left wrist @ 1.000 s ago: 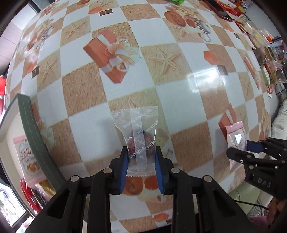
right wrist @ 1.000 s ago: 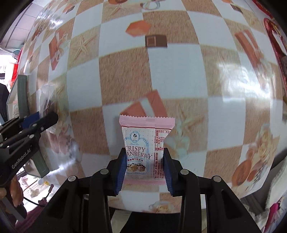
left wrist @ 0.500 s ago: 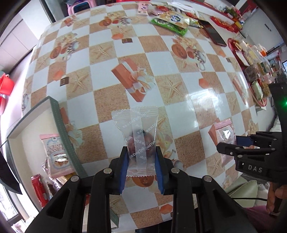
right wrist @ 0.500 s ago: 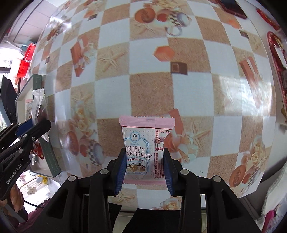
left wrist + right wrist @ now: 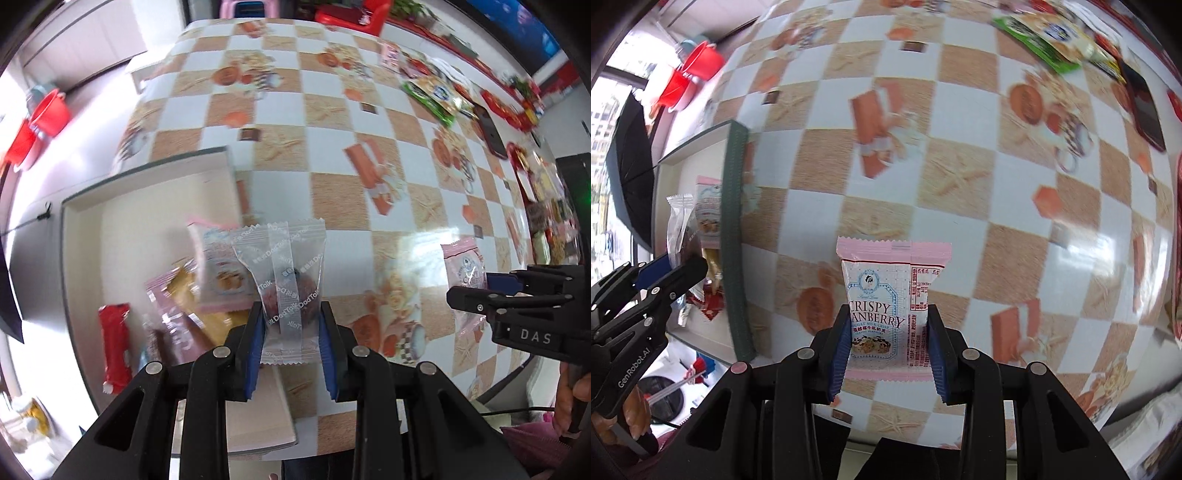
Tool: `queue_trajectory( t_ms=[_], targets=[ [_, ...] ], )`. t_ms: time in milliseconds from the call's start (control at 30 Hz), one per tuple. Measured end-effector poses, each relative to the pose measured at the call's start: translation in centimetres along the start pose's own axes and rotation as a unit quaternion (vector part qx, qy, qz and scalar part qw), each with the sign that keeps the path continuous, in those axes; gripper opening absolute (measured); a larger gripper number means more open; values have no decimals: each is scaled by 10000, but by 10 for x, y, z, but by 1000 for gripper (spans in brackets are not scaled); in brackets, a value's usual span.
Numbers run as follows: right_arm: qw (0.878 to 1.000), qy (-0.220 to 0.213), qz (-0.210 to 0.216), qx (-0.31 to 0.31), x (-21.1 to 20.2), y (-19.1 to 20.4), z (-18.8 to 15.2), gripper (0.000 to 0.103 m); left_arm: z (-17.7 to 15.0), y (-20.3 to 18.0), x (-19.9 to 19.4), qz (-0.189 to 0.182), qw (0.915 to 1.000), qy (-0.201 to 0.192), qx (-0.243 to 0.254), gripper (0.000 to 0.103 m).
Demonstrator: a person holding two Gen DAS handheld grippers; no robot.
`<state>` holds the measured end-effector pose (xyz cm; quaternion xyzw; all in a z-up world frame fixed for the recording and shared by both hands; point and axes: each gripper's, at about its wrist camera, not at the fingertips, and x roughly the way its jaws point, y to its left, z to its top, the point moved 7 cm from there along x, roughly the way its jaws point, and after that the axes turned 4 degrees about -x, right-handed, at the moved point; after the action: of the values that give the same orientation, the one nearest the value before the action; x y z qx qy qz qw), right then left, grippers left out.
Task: Organize snacks
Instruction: 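Carry candy with left tool and cranberry packet with right tool into tray, release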
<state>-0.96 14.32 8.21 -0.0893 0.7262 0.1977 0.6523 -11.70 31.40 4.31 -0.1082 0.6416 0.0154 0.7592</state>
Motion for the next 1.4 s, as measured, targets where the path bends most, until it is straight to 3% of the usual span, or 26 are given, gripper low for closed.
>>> queue_trajectory(
  t_ms=[467,767,1033,1100,1133,1167,1233,1400],
  targets=[
    [9898,183,91,-1412,13,120,40,40,-24,103,2,298,9930,41,-1143,30],
    [9837,358,142,-1758,32,173,68,40,-19,132,8,366,9904,57,-1333,30],
    [9840,383,143,-1735,41,197,90,40,-16,143,17,396,9898,157,-1361,32],
    [9848,421,213,-1671,42,197,100,43,-15,143,17,452,9901,114,-1323,42],
    [9854,469,262,-1616,43,199,103,48,-15,143,16,477,9903,78,-1301,59],
    [9859,509,306,-1563,45,200,105,63,-14,144,14,498,9902,32,-1301,74],
    [9863,505,320,-1537,44,201,106,89,-14,144,7,490,9903,-130,-1297,79],
    [9849,569,203,-1620,45,200,95,90,-20,143,16,494,9913,179,-1205,80]
  ],
)
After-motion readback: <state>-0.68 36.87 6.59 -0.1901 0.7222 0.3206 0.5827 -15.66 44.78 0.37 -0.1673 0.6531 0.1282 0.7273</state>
